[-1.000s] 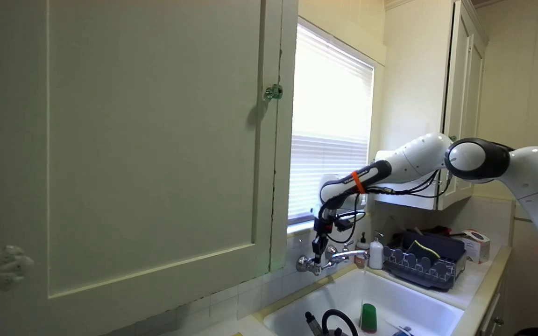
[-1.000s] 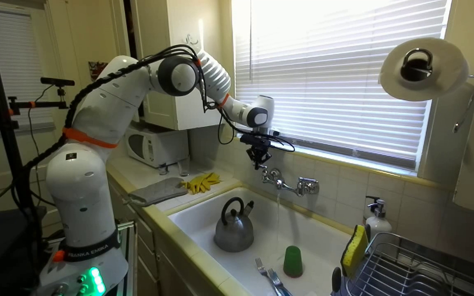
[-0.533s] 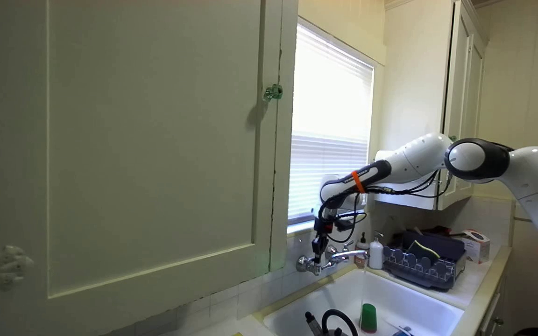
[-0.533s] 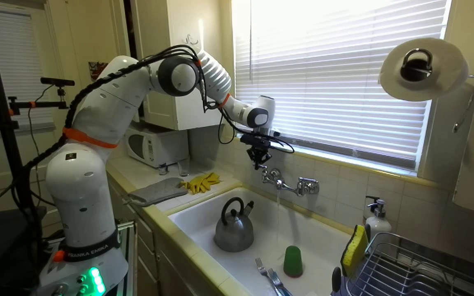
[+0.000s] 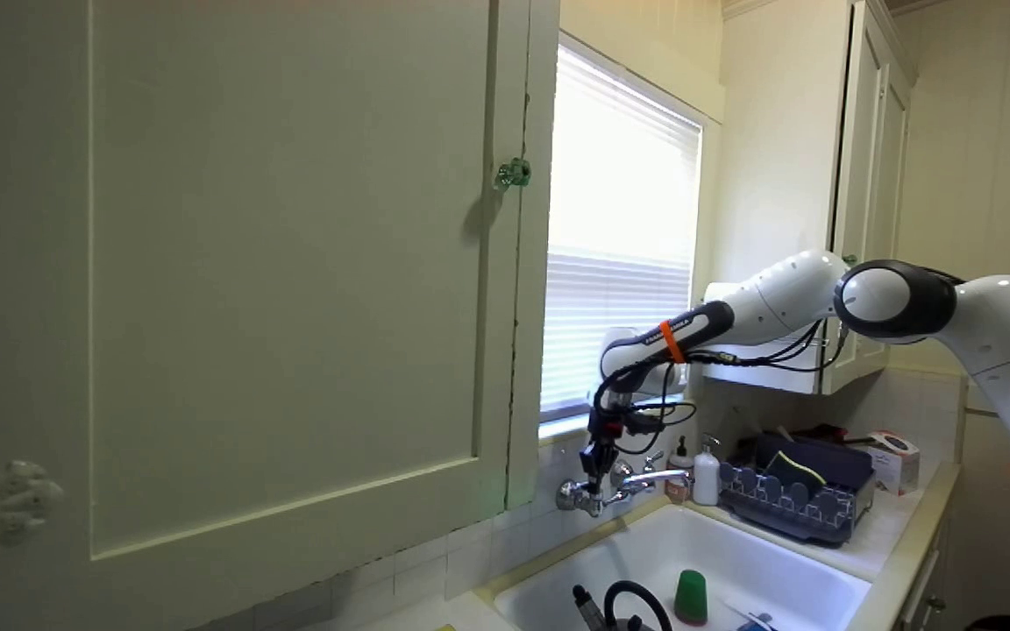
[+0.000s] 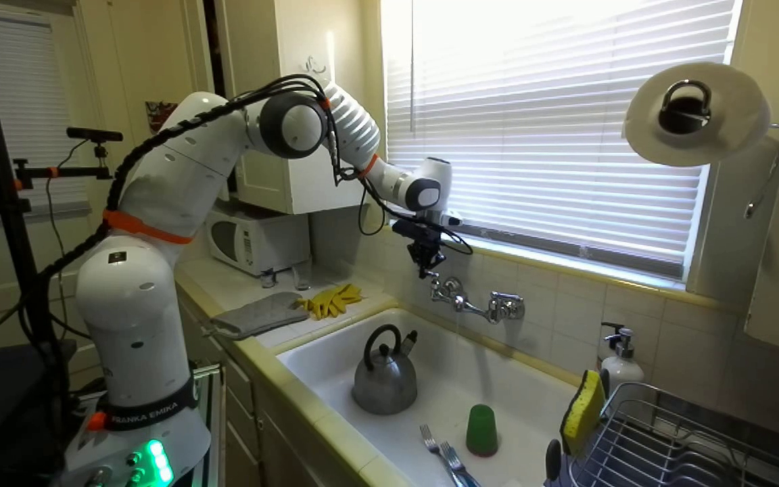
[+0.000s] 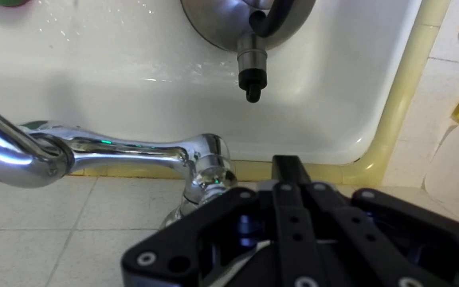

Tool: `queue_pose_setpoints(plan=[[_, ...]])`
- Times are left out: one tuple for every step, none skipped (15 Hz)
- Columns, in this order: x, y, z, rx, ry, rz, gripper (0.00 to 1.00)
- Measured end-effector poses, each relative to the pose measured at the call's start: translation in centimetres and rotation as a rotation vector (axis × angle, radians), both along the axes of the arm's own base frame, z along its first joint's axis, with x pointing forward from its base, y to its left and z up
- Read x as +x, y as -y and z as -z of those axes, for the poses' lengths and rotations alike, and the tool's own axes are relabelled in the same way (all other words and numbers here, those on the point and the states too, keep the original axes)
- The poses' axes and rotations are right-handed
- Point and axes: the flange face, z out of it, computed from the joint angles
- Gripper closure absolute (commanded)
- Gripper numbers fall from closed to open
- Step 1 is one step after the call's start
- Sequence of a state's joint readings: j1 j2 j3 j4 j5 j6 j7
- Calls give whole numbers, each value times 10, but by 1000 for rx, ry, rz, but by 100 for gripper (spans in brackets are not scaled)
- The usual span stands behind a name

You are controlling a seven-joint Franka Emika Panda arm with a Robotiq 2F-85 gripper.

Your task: Close the tap

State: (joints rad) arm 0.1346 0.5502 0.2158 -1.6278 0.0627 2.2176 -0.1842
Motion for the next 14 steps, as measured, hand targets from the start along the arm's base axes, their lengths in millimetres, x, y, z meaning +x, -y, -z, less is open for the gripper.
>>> queue_pose_setpoints(plan=[[0,0,0,1,0,17,100],[0,-1,0,1,1,34,100],[0,-1,0,1,3,50,100],[1,-2,0,1,4,66,100],[1,-2,0,1,4,82,100],[1,-3,0,0,3,96,100],[1,-3,0,-1,2,110,100],[1,-3,0,-2,1,124,100],[1,-4,0,-3,-1,138,100],[1,-4,0,-4,-2,151,100],[0,-4,0,-6,-3,162,100],[0,-5,0,-7,-4,173,100],[0,-5,0,-8,-4,183,100],[0,-6,0,-8,-5,189,100]])
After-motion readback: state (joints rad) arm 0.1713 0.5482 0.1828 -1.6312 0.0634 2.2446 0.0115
